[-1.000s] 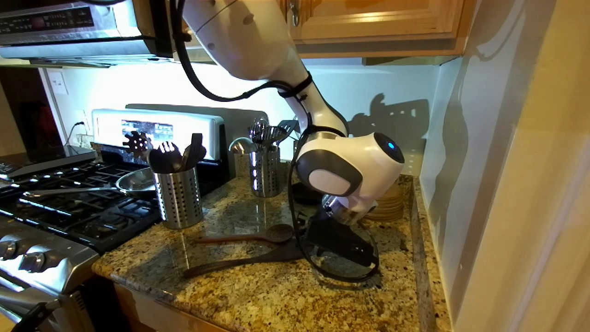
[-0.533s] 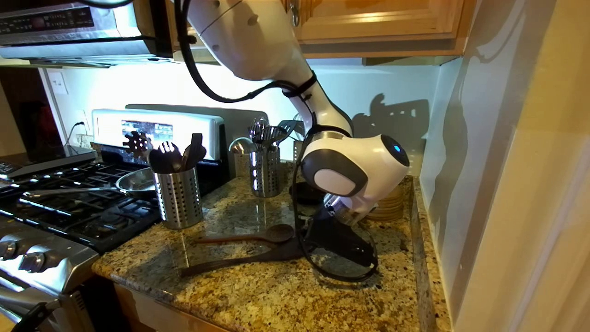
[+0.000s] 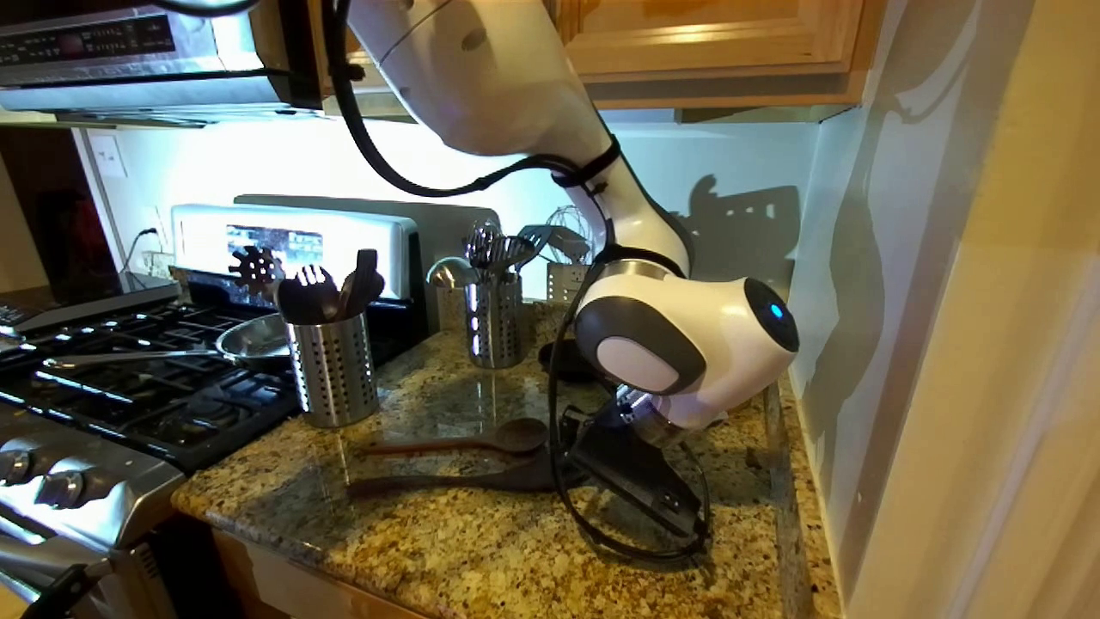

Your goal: Place the wooden spatula in the cutlery holder at the front of the countertop

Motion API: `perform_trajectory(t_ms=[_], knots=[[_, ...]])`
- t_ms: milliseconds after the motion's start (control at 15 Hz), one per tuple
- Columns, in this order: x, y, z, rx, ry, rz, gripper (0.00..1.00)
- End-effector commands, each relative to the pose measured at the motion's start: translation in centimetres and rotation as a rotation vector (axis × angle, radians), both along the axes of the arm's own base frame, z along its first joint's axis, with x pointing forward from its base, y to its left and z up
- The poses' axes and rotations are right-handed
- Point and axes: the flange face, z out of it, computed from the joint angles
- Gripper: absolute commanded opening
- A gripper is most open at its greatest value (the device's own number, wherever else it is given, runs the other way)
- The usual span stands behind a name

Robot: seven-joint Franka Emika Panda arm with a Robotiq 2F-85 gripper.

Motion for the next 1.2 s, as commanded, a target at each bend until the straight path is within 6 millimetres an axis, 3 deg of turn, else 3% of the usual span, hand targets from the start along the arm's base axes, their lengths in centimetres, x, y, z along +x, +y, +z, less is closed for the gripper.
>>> perform_trajectory(t_ms=[0, 267, 667, 800, 1133], knots=[[-4.0, -0.7, -1.1, 0.061, 0.050, -0.188, 0.11], [-7.6, -0.3, -1.9, 0.128, 0.066, -0.371, 0.12], [-10.8, 1.8, -0.9, 0.153, 0.045, -0.463, 0.09], [-11.5, 2.5, -0.5, 0.123, 0.056, -0.453, 0.43], [-11.5, 2.1, 0.2, 0.002, 0.073, -0.416, 0.73]])
